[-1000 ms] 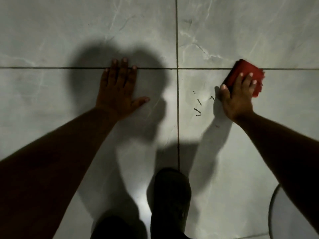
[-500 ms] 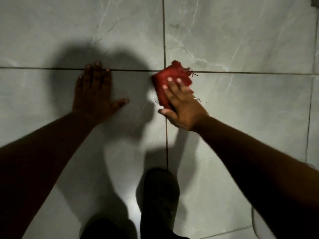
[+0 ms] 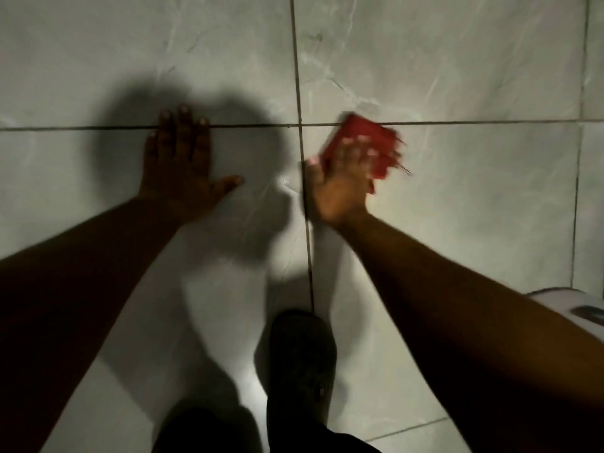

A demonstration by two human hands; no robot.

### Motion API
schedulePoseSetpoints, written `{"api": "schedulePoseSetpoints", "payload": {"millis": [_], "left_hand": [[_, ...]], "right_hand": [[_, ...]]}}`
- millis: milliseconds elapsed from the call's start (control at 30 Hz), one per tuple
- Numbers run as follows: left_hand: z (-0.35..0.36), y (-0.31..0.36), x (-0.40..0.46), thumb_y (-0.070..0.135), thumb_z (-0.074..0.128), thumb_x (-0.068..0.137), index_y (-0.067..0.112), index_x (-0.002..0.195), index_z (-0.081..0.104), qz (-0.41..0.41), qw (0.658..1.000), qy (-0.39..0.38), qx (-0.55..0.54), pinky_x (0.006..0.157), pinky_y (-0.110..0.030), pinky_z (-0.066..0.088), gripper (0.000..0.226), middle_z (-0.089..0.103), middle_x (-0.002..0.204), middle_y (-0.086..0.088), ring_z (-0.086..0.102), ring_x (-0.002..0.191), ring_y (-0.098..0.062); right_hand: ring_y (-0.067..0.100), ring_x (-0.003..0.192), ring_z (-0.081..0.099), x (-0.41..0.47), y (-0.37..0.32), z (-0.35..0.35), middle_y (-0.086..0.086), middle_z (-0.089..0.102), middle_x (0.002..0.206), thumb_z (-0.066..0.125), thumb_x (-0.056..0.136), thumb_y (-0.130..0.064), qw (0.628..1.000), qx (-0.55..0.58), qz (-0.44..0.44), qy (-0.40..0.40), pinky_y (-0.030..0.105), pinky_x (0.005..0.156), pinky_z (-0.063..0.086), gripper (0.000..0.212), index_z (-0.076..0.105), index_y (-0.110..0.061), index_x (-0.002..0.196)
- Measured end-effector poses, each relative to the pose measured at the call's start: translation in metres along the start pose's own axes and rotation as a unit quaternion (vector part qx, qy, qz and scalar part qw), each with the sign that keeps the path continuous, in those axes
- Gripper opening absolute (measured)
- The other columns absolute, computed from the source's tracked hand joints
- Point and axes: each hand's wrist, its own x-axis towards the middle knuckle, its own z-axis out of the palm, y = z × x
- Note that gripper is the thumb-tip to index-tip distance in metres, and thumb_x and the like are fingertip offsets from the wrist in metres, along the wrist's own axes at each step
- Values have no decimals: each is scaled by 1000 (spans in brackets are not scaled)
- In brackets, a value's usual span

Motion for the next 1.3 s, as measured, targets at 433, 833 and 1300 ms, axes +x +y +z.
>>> {"api": "schedulePoseSetpoints", "payload": {"millis": [433,833,1300], "left_hand": [[4,2,-17,72,35,87,7,154,7,3,1000,24,18,119,-51,6,97,5,162,-23,3,149,-42],[9,0,-22,75,31,87,7,154,7,-6,998,65,12,120,-51,4,99,7,160,-26,4,149,-43],[19,-29,-31,75,30,86,10,154,4,-30,997,76,2,117,-56,10,98,7,161,-26,6,148,-46]], "right_hand": [[44,147,-6,-65,151,-27,25,-3,159,50,92,-46,990,32,133,-19,45,119,-3,85,5,-1,150],[36,146,-14,-82,-13,34,18,0,161,27,89,-64,978,-56,-194,-61,53,119,7,86,7,-8,151],[46,146,-2,-56,135,-17,27,0,159,34,88,-68,928,95,360,20,55,118,0,96,6,0,149]]}}
